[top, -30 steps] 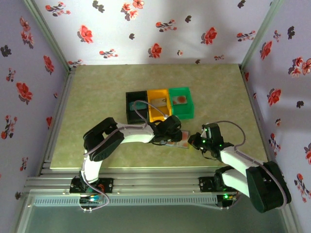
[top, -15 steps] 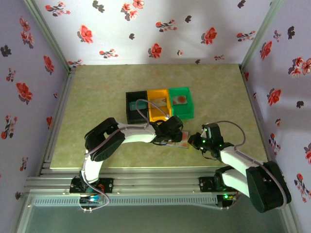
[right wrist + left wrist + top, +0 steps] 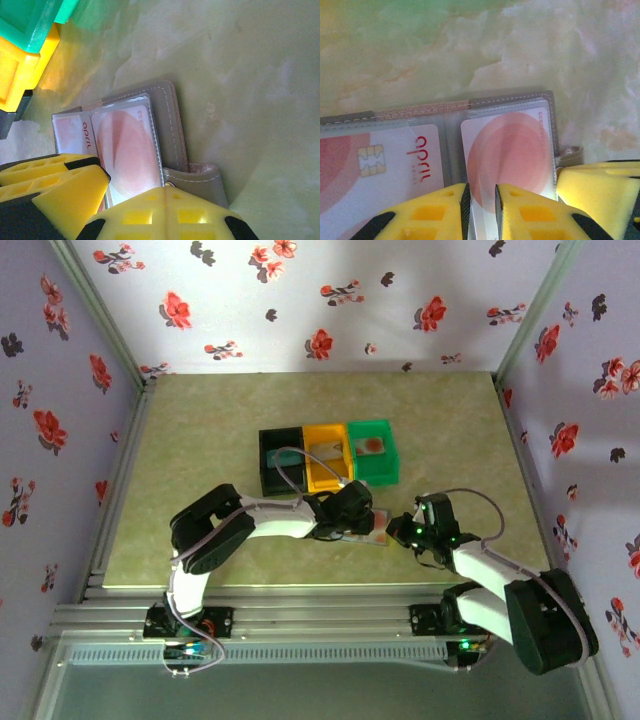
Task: Take the credit cards out of the card holder
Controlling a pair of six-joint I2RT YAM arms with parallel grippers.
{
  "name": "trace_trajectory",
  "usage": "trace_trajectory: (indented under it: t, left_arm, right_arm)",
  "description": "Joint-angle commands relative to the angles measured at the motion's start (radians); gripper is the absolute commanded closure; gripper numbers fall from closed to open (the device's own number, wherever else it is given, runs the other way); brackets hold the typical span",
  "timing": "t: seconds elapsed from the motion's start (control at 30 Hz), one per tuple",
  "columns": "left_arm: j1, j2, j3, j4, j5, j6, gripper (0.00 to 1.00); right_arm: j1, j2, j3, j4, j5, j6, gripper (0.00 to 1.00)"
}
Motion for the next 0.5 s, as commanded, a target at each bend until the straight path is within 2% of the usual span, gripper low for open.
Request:
trace_trajectory:
  t: [0.0, 0.17, 0.47]
  left_arm:
    - [-0.010, 0.014, -0.065, -0.079, 0.016, 0.029, 0.76]
    - [-0.010, 0.005, -0.091, -0.020, 0.042, 0.021, 0.81]
    - [-0.010, -0.029, -0.131, 0.059, 0.064, 0.016, 0.81]
  right_arm:
    - [-0.007, 0.014, -0.025, -0.007, 0.006, 0.000, 1.00]
    - [-0.007, 0.014, -0.025, -0.008, 0.006, 0.000, 1.00]
    - [-0.007, 0.013, -0.028, -0.007, 0.006, 0.001, 1.00]
